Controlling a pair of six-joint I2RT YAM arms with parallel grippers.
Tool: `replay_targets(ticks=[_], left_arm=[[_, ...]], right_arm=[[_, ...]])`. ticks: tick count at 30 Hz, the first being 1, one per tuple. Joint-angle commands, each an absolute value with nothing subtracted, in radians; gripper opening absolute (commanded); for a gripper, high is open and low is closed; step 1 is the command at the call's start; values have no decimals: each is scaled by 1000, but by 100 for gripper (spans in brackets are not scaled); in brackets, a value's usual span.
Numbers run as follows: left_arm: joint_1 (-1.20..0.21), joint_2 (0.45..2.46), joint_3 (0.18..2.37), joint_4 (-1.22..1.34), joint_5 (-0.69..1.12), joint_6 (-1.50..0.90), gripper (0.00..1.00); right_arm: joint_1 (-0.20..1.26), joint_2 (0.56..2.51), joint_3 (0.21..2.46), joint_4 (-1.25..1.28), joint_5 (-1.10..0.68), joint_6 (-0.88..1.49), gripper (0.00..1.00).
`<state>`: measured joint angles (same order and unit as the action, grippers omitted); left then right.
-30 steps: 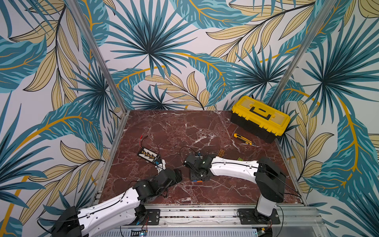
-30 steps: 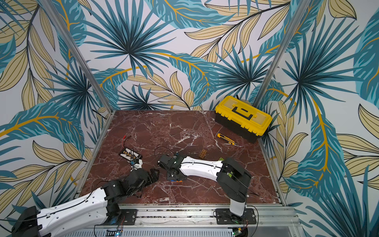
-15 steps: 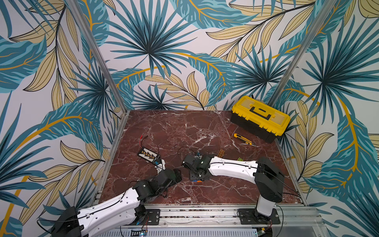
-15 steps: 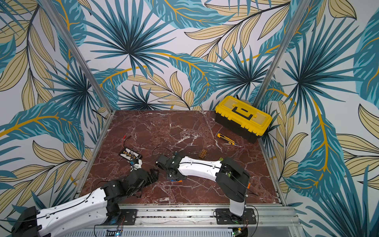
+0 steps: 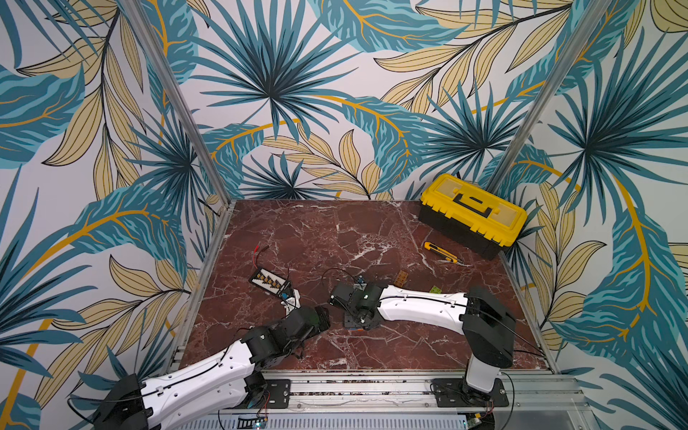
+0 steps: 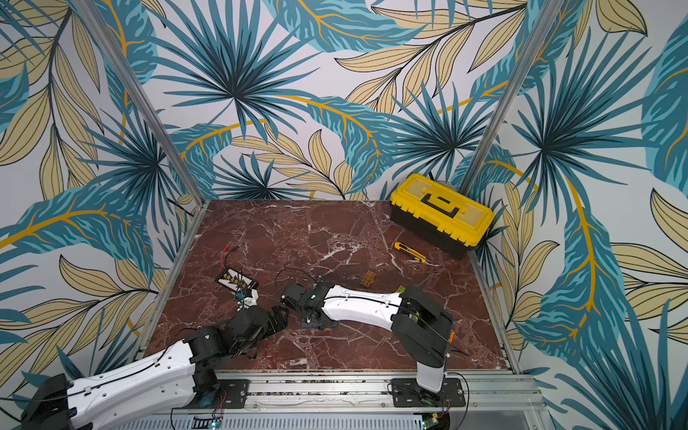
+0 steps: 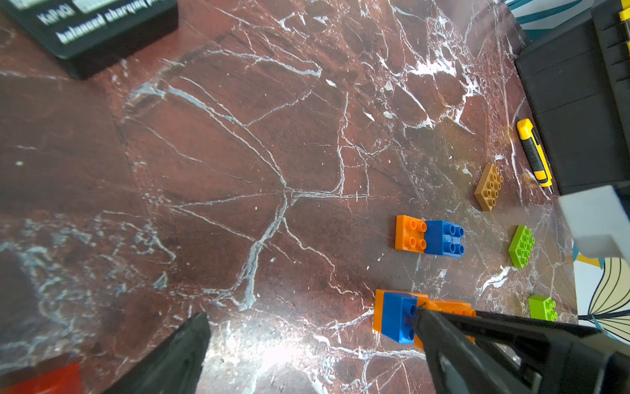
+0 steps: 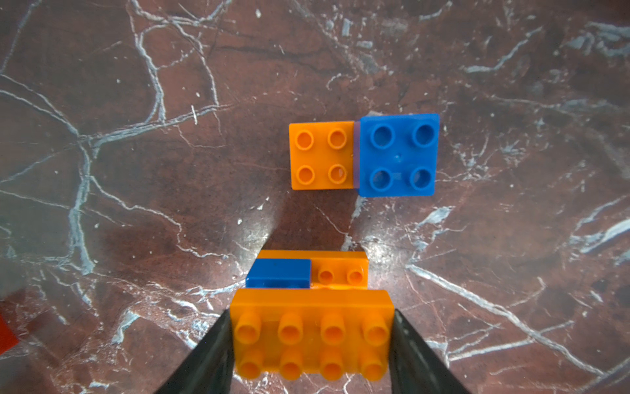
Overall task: Assemble the number 5 with lego
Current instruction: Assemble the lego brick with the lego brick.
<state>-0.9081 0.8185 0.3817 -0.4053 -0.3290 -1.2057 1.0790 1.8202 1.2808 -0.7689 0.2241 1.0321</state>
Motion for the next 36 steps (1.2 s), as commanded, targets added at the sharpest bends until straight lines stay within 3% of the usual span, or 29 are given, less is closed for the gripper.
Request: replay_targets(ticks=[1,36], left_arm=[[-904,819,360,-407,-342,-1212,100],[-903,842,373,-411,-345,-1215,100]], right_arm=[[1083,1855,1278,-807,231,1042,51],[1074,1979,1232,-819,171,1020,45]])
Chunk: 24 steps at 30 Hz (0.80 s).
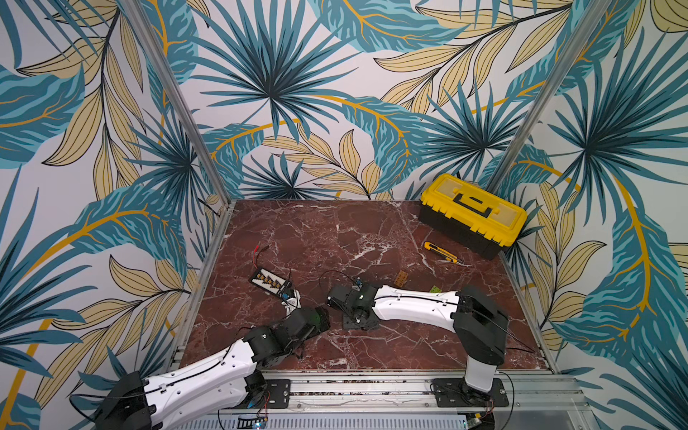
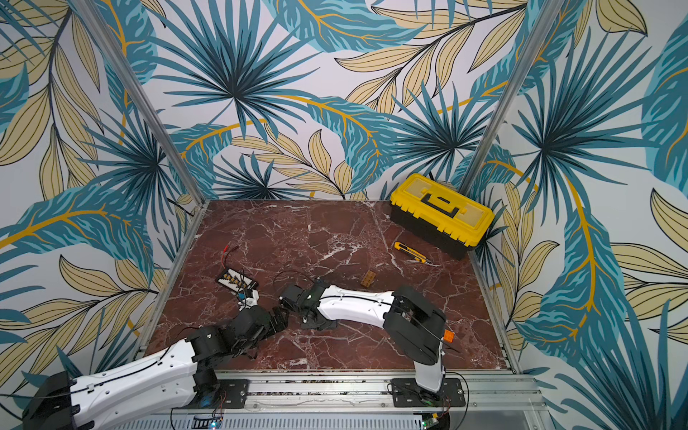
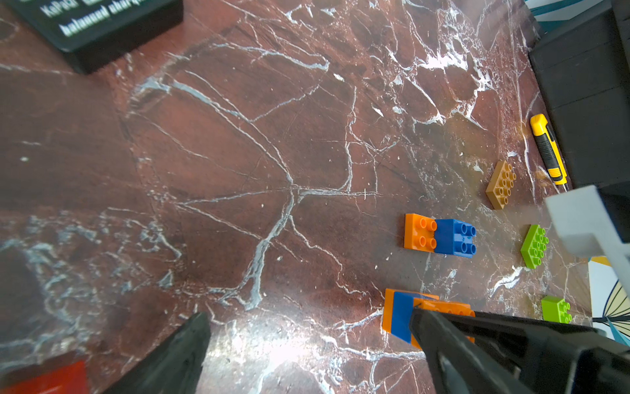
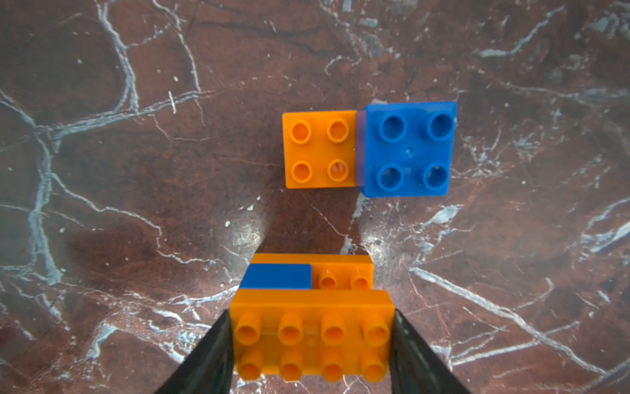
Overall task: Assemble the number 5 with lego
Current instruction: Assemble the lego brick with the lego brick.
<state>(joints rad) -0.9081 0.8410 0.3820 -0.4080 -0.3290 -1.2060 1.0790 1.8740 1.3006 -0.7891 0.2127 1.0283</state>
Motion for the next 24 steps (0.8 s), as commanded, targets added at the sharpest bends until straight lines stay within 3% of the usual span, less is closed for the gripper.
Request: replay_targets(ticks=[1,11,14,17,24], left_arm=[[-902,842,371,-410,-347,-1216,100],[-902,843,371,-408,-347,-1215,99],[-902,843,374,-406,-347,-1212,99],[-902,846,378,-408,-348,-1207,100],[-902,850,388,-412,-351,-1199,100]], right_arm=[[1071,1984,1228,-814,163,1020,45],[1059,1944,1189,-769,152,1038,50],[1056,1906,1183,-746,166,1036,60],[1052,1862,1190,-737,183,1019,62],[1049,1806,1230,-751,200,986,78]])
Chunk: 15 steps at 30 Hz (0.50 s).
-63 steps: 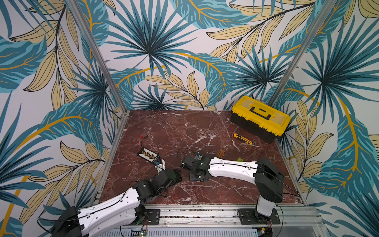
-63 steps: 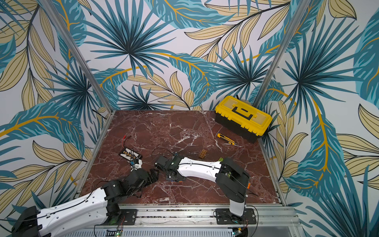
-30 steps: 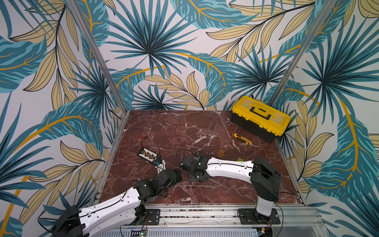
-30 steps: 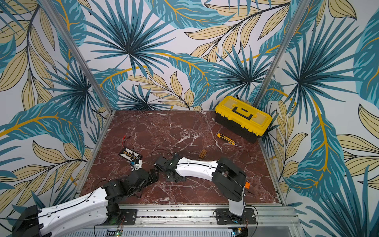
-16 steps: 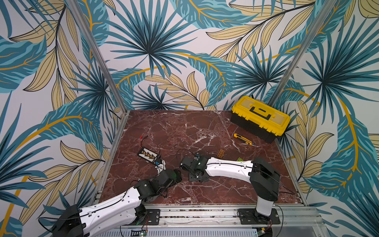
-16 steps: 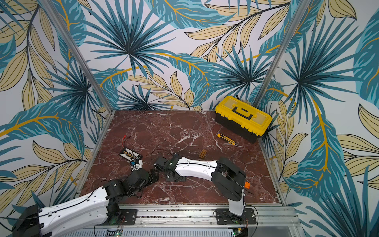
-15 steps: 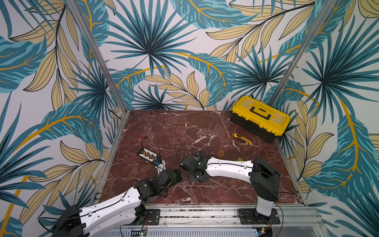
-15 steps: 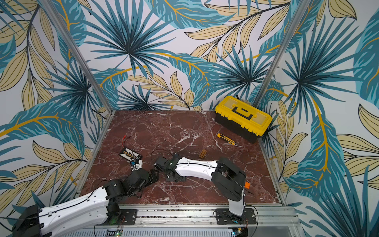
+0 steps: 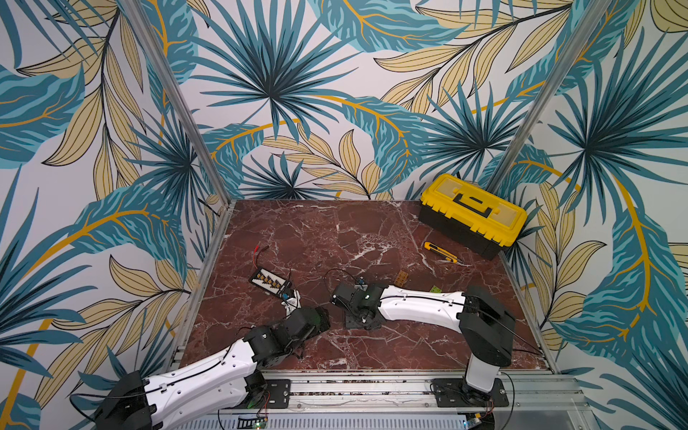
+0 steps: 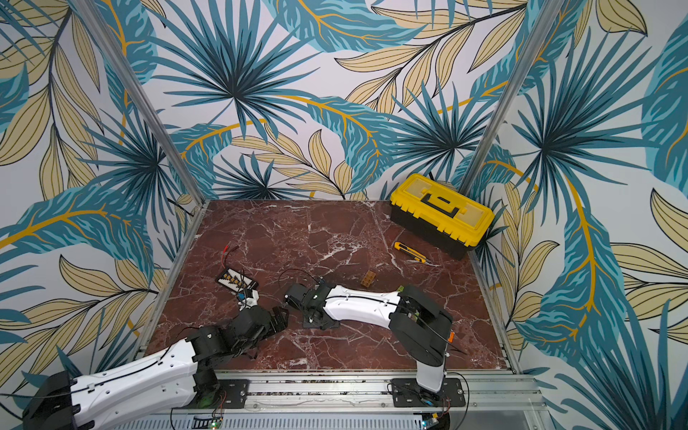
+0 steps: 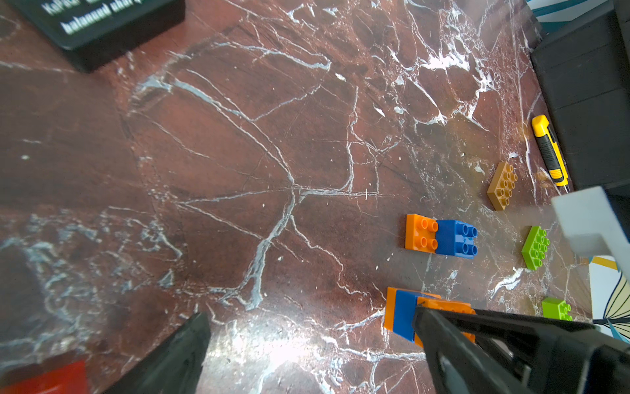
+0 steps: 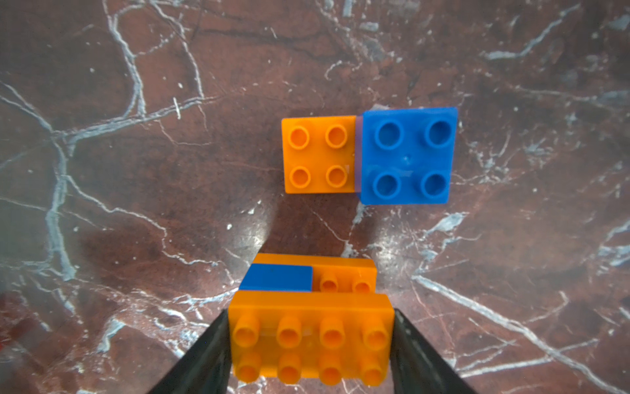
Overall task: Assemble the number 5 with lego
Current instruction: Assemble the lego brick with the lego brick.
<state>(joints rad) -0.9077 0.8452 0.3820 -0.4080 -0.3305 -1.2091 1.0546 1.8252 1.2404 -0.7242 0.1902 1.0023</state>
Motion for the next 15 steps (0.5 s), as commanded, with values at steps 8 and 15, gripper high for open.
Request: replay_targets(ticks=[8,15], left_arm=[[-902,854,397,-409,-350,-1187,100],[-901,876,400,-379,-336,-1171,100]], right_arm=[[1050,1789,1238,-758,199,984,81],[1050,1711,1193,-696,217,983,81]])
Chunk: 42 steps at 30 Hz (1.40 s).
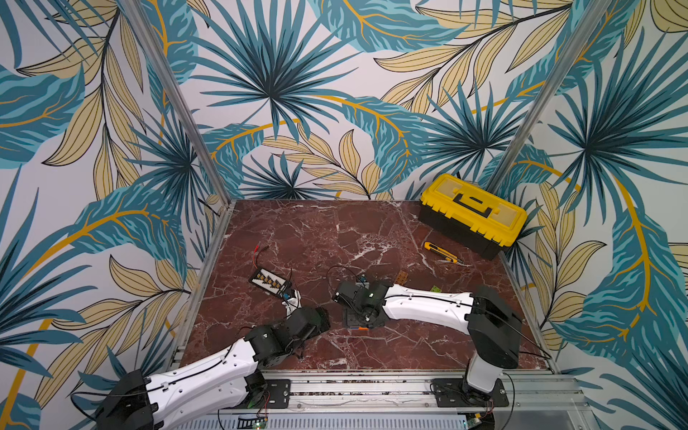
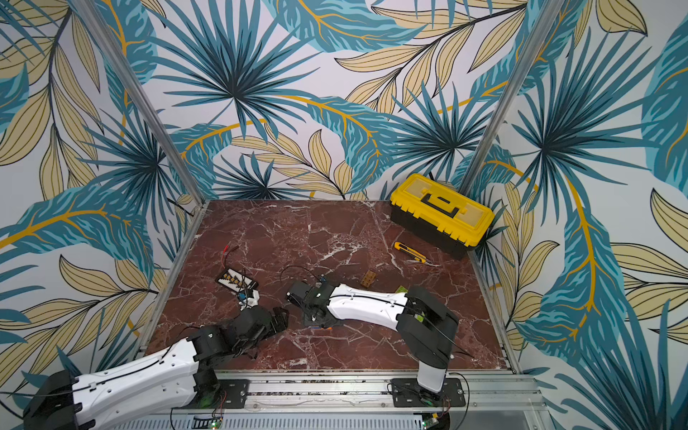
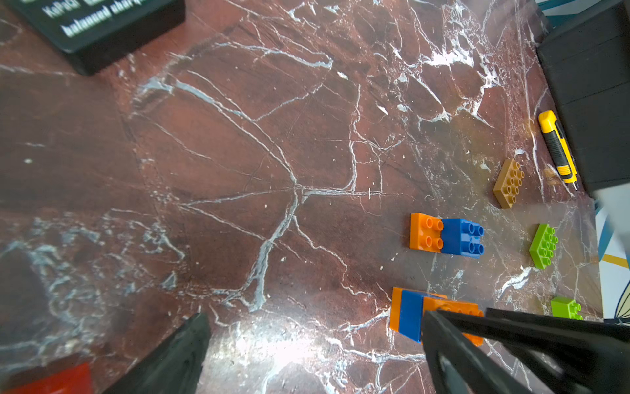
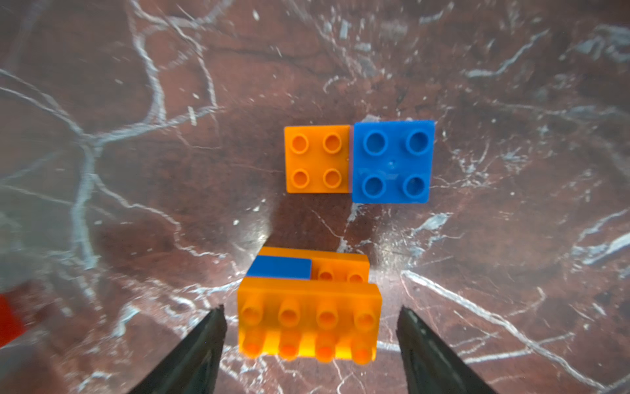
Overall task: Assemble the number 5 with lego
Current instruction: Assemble the lego brick with the lego brick.
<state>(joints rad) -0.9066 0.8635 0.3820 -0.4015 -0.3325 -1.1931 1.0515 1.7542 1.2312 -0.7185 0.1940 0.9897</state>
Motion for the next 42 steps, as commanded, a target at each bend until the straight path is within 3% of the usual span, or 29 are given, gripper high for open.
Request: replay_targets(ticks=[1,8,42], left_arm=[[-901,883,403,-376,-333,-1170,100],[-901,938,421,-341,-304,-1145,100],[-901,960,417,-328,-301,-1146,100]], right_arm=[[1050,1702,1181,-690,221,984,81],[1028,1682,1115,-677,231,1028,75],[1026,1834,1182,-811,171,952,76]])
